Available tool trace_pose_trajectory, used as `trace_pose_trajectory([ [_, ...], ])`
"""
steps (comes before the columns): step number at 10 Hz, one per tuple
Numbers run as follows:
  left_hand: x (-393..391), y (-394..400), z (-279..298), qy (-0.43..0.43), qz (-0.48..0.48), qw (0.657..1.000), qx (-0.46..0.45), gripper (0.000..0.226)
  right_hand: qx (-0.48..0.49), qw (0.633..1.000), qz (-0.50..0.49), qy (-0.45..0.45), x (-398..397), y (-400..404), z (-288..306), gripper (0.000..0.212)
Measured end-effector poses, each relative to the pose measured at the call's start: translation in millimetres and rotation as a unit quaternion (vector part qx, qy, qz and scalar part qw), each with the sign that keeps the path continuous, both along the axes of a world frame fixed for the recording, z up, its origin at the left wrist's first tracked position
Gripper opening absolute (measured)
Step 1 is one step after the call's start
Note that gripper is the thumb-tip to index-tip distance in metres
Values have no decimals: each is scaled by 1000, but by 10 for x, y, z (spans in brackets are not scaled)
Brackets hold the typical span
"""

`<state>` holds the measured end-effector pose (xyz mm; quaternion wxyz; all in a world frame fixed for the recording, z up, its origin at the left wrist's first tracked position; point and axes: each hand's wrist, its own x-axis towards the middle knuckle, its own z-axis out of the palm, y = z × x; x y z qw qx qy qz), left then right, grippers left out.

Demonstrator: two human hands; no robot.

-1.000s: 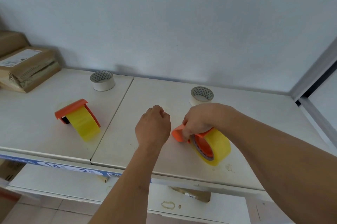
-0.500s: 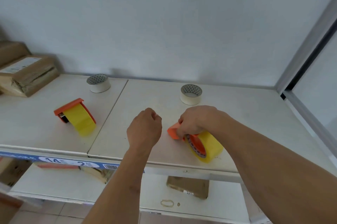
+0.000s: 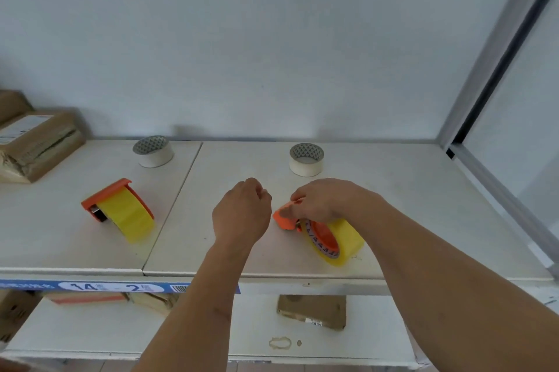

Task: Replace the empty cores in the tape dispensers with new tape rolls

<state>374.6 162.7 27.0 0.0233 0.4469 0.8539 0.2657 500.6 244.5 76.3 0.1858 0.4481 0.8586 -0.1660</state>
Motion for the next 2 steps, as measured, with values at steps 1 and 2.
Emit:
trace_pose_trajectory([
  [1, -60, 8, 33, 28, -29, 999, -6, 27, 16, 999, -11, 33, -3, -30, 15, 62],
  [2, -115, 21, 103, 42, -48, 998, -6, 27, 34, 997, -20, 68, -9, -92, 63, 58],
])
